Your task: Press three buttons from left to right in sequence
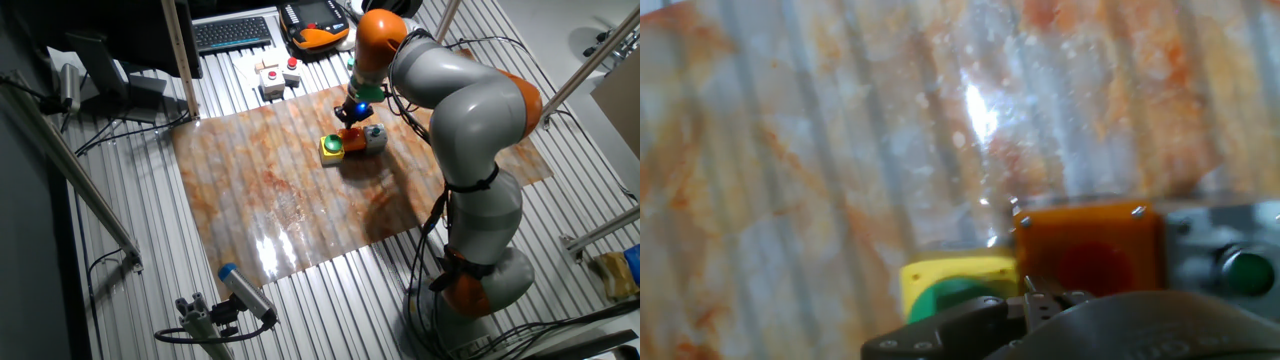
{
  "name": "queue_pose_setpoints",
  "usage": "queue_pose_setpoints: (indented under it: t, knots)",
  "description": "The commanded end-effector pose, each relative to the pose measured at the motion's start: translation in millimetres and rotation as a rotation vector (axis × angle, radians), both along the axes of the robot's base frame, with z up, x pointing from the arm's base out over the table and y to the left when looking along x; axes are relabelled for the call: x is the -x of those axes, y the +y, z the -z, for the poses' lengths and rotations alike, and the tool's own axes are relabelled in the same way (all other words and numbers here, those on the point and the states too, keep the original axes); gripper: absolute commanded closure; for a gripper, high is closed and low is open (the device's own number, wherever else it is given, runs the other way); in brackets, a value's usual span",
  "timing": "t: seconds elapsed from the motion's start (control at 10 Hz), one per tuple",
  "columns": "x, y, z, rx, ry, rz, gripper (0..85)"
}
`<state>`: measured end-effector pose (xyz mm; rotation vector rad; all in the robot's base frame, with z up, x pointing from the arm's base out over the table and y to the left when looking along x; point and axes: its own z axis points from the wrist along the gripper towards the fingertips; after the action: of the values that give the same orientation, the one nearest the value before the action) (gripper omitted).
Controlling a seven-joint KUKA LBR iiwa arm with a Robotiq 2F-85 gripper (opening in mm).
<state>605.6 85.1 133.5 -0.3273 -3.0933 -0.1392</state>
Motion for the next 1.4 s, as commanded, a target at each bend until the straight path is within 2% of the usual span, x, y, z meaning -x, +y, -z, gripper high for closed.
queue_pose_setpoints:
  t: [0.0, 0.4, 0.7, 0.8, 1.3]
  knots:
    - [3.1, 8.4, 1.3, -0.008, 0.005, 0.011, 85.0]
    - [10.9, 26.6, 7.9, -0.015, 0.003, 0.041, 85.0]
    - [17.4, 38.8, 15.4, 0.000, -0.006, 0.053, 85.0]
    - [17.6, 39.3, 16.9, 0.011, -0.007, 0.046, 85.0]
    - [21.1, 37.7, 35.9, 0.016, -0.024, 0.048, 85.0]
